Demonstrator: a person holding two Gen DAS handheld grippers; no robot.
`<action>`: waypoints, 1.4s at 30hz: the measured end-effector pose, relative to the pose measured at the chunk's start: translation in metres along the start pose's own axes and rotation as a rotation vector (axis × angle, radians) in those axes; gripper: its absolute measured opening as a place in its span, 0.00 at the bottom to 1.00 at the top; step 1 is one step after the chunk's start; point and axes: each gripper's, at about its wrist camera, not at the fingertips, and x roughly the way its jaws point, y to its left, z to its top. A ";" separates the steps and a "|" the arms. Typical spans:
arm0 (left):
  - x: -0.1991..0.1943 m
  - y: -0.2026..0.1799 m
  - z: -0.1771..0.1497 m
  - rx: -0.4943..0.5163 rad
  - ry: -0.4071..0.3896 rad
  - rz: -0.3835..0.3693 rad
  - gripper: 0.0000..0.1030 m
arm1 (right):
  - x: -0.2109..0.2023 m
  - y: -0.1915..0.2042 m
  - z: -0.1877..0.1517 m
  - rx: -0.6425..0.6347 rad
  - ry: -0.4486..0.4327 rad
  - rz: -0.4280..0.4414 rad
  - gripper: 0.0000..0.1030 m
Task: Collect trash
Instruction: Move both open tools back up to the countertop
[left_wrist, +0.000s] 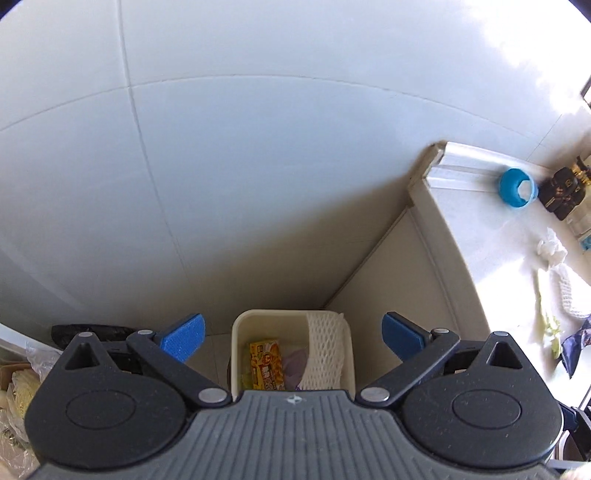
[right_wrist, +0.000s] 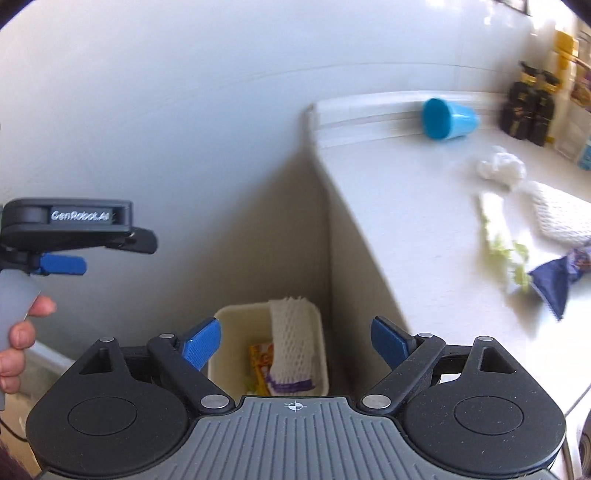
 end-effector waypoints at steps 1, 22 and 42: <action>-0.001 -0.007 0.003 0.009 -0.003 -0.008 0.99 | -0.003 -0.008 0.002 0.024 -0.015 -0.012 0.89; 0.058 -0.220 0.013 0.305 -0.032 -0.354 0.99 | -0.032 -0.214 0.004 0.492 -0.285 -0.375 0.93; 0.108 -0.301 0.027 0.508 -0.075 -0.393 0.79 | 0.007 -0.258 -0.008 0.668 -0.353 -0.326 0.93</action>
